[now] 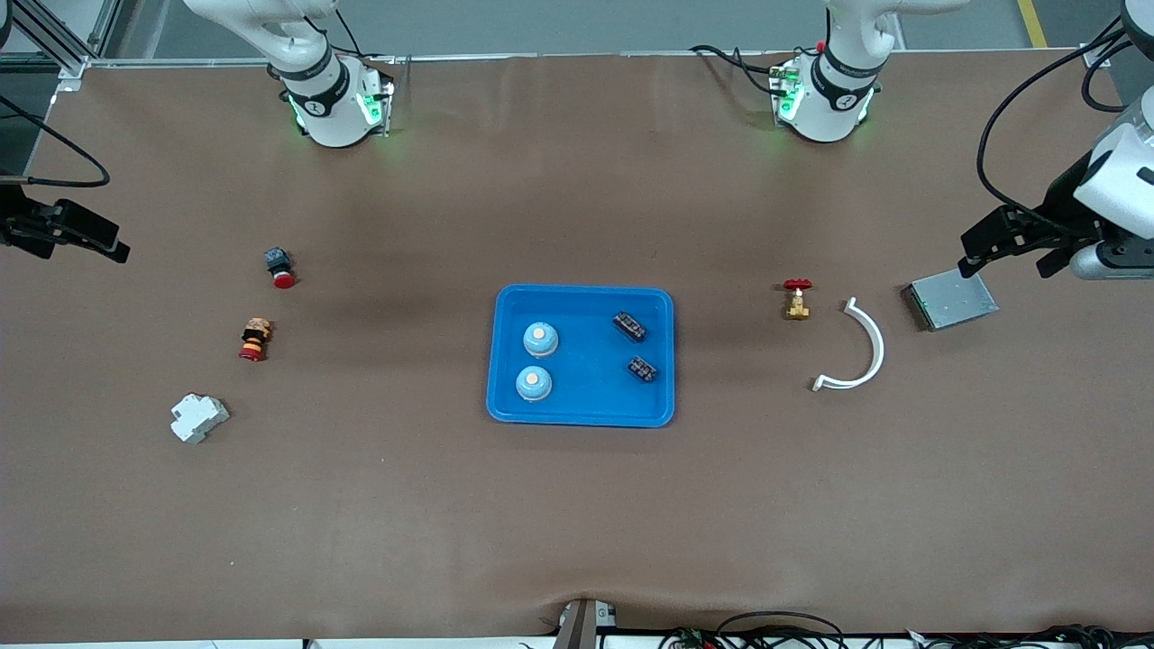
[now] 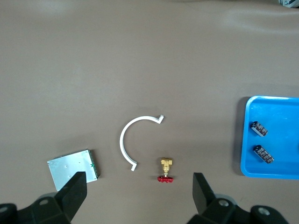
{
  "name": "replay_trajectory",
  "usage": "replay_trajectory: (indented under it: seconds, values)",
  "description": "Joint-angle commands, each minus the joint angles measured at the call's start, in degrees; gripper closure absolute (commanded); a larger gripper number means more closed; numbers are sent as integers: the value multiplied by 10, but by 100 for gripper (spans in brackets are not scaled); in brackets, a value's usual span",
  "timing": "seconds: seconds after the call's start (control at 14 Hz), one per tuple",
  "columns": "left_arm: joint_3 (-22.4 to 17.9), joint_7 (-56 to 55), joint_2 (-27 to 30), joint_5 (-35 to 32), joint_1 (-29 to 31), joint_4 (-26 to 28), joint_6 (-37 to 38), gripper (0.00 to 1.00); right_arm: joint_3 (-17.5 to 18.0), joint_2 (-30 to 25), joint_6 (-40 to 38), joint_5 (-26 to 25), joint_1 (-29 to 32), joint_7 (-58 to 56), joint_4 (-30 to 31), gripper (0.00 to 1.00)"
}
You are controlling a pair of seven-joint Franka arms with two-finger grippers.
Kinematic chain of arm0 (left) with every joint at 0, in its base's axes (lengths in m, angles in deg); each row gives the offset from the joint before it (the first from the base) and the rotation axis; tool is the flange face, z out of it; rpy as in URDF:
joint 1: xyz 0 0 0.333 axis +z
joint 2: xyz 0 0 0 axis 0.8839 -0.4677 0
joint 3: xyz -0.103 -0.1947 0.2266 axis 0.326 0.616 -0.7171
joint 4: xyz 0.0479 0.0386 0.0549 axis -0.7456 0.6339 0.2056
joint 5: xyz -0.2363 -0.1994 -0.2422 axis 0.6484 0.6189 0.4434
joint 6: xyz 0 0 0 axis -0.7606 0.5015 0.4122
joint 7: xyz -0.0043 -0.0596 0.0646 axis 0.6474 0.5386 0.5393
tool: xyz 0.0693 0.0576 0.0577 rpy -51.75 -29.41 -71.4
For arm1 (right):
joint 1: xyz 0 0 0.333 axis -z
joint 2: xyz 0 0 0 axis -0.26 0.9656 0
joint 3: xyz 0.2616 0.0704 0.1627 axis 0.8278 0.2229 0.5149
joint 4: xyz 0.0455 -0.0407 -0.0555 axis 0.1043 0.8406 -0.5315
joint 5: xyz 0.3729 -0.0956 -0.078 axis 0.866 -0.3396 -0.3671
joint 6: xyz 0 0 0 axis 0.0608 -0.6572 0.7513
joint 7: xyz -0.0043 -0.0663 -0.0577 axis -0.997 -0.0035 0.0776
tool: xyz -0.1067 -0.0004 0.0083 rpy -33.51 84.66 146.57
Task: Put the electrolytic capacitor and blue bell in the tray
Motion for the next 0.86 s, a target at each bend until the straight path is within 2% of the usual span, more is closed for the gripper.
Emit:
replay_trajectory:
  seconds: [0.0,0.79]
  values:
    - [-2,9,-2,6,2,-7,9,0,2,-16,5,-2,-1,11,6,0]
    - [-1,6,-4,5,2,-7,4,0,2,-18,6,4,-1,11,9,0]
